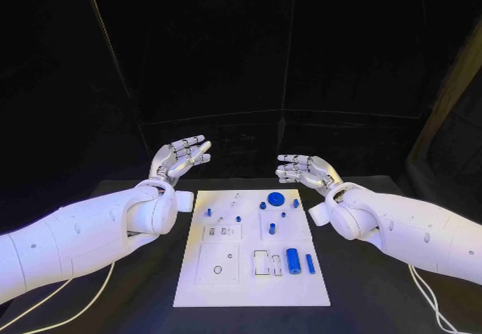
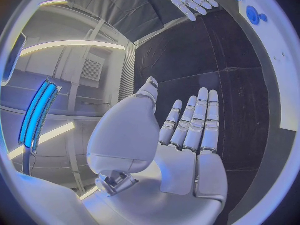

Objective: Assemble the parts on the task board

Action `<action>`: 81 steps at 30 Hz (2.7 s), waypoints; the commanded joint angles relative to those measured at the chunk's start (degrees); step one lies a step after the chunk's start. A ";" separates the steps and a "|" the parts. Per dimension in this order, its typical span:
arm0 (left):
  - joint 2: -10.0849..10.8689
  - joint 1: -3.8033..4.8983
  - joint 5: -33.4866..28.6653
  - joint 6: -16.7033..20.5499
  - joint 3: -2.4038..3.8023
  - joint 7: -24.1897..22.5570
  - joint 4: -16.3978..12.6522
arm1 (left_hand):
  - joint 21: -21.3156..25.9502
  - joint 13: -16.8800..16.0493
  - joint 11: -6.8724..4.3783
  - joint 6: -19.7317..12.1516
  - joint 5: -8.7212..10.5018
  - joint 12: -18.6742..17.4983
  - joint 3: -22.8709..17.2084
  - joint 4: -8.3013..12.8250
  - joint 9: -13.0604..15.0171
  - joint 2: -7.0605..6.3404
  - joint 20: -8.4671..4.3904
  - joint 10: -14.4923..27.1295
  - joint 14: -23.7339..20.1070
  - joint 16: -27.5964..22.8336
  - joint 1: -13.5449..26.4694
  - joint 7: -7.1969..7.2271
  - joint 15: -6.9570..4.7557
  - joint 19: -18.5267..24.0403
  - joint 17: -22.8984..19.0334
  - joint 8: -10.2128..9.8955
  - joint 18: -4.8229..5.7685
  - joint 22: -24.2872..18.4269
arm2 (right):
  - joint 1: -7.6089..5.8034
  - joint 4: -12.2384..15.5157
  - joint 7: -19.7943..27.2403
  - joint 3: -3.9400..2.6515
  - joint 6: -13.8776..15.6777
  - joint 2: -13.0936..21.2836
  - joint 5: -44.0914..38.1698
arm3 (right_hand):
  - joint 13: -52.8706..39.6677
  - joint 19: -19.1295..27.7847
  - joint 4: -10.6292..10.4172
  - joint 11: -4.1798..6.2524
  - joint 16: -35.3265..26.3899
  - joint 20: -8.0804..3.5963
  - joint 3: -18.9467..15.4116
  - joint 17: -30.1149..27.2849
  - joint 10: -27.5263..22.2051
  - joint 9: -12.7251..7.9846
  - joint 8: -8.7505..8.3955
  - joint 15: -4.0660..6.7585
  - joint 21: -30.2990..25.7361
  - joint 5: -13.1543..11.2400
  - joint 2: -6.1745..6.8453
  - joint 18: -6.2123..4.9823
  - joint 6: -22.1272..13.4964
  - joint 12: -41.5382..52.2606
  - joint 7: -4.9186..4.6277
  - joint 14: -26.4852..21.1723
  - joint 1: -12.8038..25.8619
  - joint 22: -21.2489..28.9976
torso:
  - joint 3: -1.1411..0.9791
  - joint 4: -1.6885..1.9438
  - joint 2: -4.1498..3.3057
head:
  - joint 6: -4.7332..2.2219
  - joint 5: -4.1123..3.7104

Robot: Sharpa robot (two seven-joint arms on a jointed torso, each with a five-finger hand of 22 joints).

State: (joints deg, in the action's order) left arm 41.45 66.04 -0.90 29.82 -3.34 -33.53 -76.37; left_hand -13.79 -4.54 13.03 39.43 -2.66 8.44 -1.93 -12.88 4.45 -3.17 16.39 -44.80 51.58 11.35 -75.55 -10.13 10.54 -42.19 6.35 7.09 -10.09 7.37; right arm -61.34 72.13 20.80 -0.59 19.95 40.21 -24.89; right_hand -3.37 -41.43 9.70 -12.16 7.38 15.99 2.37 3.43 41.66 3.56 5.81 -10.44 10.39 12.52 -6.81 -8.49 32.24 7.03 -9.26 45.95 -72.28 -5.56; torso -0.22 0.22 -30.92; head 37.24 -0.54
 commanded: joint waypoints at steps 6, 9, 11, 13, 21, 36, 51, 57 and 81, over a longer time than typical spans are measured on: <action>1.81 0.09 3.47 -6.34 0.01 0.54 -2.95 | -5.56 -0.20 -3.25 11.34 -0.26 3.19 0.35 3.65 0.54 1.68 -3.51 -11.37 11.93 3.57 -1.52 -3.00 -3.93 -13.18 2.66 2.86 -0.58 1.55 | -0.14 0.69 -1.36 -0.10 5.84 0.77 -16.62 | -0.17 -12.83 4.98 3.12 0.00 -3.25 5.77 0.35 19.65 0.22 0.82 4.16 4.44 -0.42 0.47 -2.07 20.93 -0.94 -2.85 19.61 -0.73 -0.10 | 0.05 0.33 -1.79 | -0.36 -0.15; 2.65 0.09 4.28 -7.68 0.00 0.93 -4.05 | -7.05 -0.21 -4.13 12.83 -0.24 3.37 0.31 4.60 0.30 1.90 -4.61 -13.80 14.71 4.26 -1.59 -2.31 -5.00 -16.46 3.93 2.94 -0.53 1.99 | -0.28 0.85 -2.28 -0.12 5.93 1.10 -19.87 | -0.21 -14.89 5.73 3.55 -0.02 -4.11 7.30 0.60 21.34 0.26 0.36 4.91 5.58 -0.40 0.82 -2.05 22.18 -1.63 -2.63 22.03 -0.10 -0.39 | 0.14 0.50 -2.44 | -0.61 -0.25; 3.40 0.10 4.90 -8.42 0.00 1.14 -5.10 | -7.80 -0.26 -4.54 13.59 -0.24 3.42 0.31 5.09 0.14 2.07 -5.22 -15.14 16.46 4.85 -1.56 -1.95 -5.63 -17.95 4.84 2.90 -0.49 2.23 | -0.62 0.86 -3.47 -0.14 5.56 1.22 -23.12 | -0.24 -16.29 6.19 3.95 0.25 -4.80 8.18 0.91 22.49 0.30 0.13 5.43 6.55 -0.46 1.16 -2.04 22.96 -1.96 -2.43 23.92 0.21 -0.74 | 0.20 0.63 -3.08 | -0.88 -0.38; 4.16 0.10 5.44 -8.99 0.00 1.31 -6.21 | -8.25 -0.22 -4.80 14.03 -0.27 3.18 0.31 5.52 -0.03 2.20 -5.62 -15.78 17.42 5.10 -1.55 -1.79 -5.92 -18.81 5.58 2.74 -0.49 2.36 | -1.05 0.80 -5.24 -0.16 4.95 1.25 -26.98 | -0.29 -18.37 6.60 4.28 0.72 -5.62 8.85 1.33 23.44 0.33 -0.01 6.13 8.22 -0.33 1.53 -2.05 23.61 -2.18 -2.26 25.79 0.06 -1.49 | 0.27 0.70 -3.54 | -0.90 -0.47; 6.29 0.10 6.13 -10.36 0.01 1.84 -9.82 | -8.61 -0.02 -4.82 14.21 -0.27 2.50 0.28 6.19 -0.33 2.36 -5.88 -15.98 17.72 4.91 -1.64 -1.77 -6.03 -19.46 6.40 2.29 -0.39 2.45 | -3.53 1.29 -15.07 -0.19 -0.81 1.18 -43.82 | -0.40 -26.02 6.47 6.14 5.72 -9.41 9.67 4.99 26.93 0.31 -0.55 9.34 18.17 -0.86 4.15 -1.93 25.85 -2.99 -1.15 36.87 -0.36 -6.79 | 0.88 1.36 -5.31 | -0.97 -1.21; 7.86 0.11 6.24 -11.75 0.02 2.85 -15.06 | -8.67 0.31 -4.37 13.74 -0.26 1.37 0.37 6.92 -0.63 2.54 -5.73 -15.38 16.91 3.94 -1.36 -2.28 -5.66 -19.53 7.22 1.41 -0.25 2.37 | -6.82 0.98 -25.21 -0.26 -6.34 -1.54 -65.44 | -0.40 -26.26 5.68 6.80 19.22 -10.95 12.18 16.17 25.88 0.22 -2.13 10.41 30.61 -1.22 6.65 -1.85 25.78 -3.38 -0.43 40.41 1.16 -14.47 | 1.42 2.22 -8.48 | -1.78 -2.19; 7.89 0.11 6.24 -12.48 0.01 3.60 -15.70 | -8.73 0.40 -4.24 13.56 -0.26 1.07 0.38 7.13 -0.67 2.64 -5.68 -15.14 16.82 3.73 -1.29 -2.42 -5.58 -19.60 7.47 1.17 -0.25 2.37 | -7.54 0.42 -26.57 -0.27 -11.20 -3.22 -69.14 | -0.38 -24.86 4.31 6.49 27.62 -10.51 13.24 22.62 22.59 0.27 -2.08 10.22 36.91 -2.55 7.88 -1.97 23.50 -3.31 -0.19 39.37 1.32 -18.46 | 1.52 2.56 -9.70 | -2.61 -2.73; 8.05 0.17 6.23 -12.63 0.02 3.93 -15.93 | -8.74 0.41 -4.23 13.54 -0.26 1.01 0.34 7.16 -0.67 2.74 -5.67 -15.10 16.83 3.69 -1.28 -2.42 -5.56 -19.61 7.54 1.14 -0.25 2.37 | -7.63 0.08 -26.53 -0.27 -13.57 -3.80 -69.39 | -0.41 -24.31 3.68 6.49 31.20 -10.41 13.47 25.27 21.90 0.28 -2.07 10.15 39.42 -2.62 8.06 -2.00 23.11 -3.22 -0.11 39.12 0.90 -20.06 | 1.50 2.59 -10.11 | -2.51 -2.64; 8.23 0.31 6.23 -13.26 0.02 4.87 -15.61 | -8.76 0.43 -4.20 13.50 -0.26 0.92 0.32 7.19 -0.67 2.85 -5.65 -15.03 16.84 3.64 -1.23 -2.45 -5.55 -19.64 7.63 1.07 -0.25 2.37 | -7.65 -0.67 -25.54 -0.27 -13.41 -4.91 -69.46 | -0.42 -28.44 1.77 6.86 47.00 -10.28 18.66 40.50 24.81 0.53 -1.38 10.41 52.72 -4.46 6.20 0.14 26.29 -2.75 0.07 39.52 -0.17 -36.64 | 1.43 2.82 -11.47 | -2.42 -2.85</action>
State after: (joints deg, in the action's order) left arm 49.72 66.24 5.02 17.57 -3.37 -28.82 -91.99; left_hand -22.20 -4.19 8.51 53.02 -2.66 9.63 -1.60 -6.15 3.87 -0.86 10.63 -59.99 68.50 15.08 -76.62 -12.17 4.83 -61.42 13.89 8.43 -10.20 9.73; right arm -68.99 71.50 -5.16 -0.91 6.31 35.36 -93.98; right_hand -3.81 -69.38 11.61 -5.31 53.58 5.71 20.53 43.14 66.08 4.02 4.15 -0.19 62.38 8.32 -0.16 -9.36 58.01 3.91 -9.13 83.74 -72.38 -41.23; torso 1.22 3.05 -42.25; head 34.85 -3.34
